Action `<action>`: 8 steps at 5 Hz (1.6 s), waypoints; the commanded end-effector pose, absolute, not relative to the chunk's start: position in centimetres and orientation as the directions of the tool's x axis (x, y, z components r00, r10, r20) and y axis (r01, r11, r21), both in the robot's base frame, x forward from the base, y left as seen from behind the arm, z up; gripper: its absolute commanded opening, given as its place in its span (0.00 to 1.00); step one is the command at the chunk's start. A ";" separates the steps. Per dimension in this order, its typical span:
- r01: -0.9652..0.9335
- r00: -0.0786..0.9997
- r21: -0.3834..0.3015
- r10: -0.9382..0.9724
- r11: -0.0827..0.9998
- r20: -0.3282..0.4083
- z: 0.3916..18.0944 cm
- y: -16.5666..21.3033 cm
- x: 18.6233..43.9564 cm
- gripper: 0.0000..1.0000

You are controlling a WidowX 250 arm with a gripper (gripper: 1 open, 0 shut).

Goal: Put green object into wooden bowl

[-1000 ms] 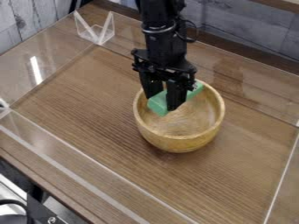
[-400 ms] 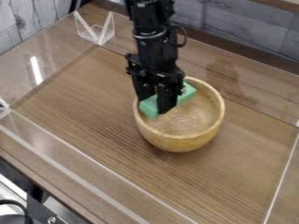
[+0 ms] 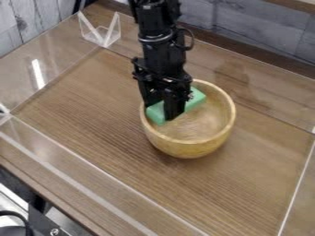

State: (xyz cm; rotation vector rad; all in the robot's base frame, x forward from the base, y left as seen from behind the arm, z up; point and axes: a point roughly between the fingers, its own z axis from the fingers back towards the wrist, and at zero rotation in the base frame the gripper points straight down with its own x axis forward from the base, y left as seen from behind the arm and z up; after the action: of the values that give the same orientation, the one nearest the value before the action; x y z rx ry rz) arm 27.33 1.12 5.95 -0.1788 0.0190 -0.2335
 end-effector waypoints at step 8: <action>0.391 0.911 -0.175 -0.353 0.904 0.215 13.2 -0.1 27.2 1.00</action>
State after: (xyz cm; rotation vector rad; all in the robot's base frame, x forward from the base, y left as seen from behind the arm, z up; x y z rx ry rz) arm 26.62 -0.09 11.97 -0.2302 -0.1329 -0.3809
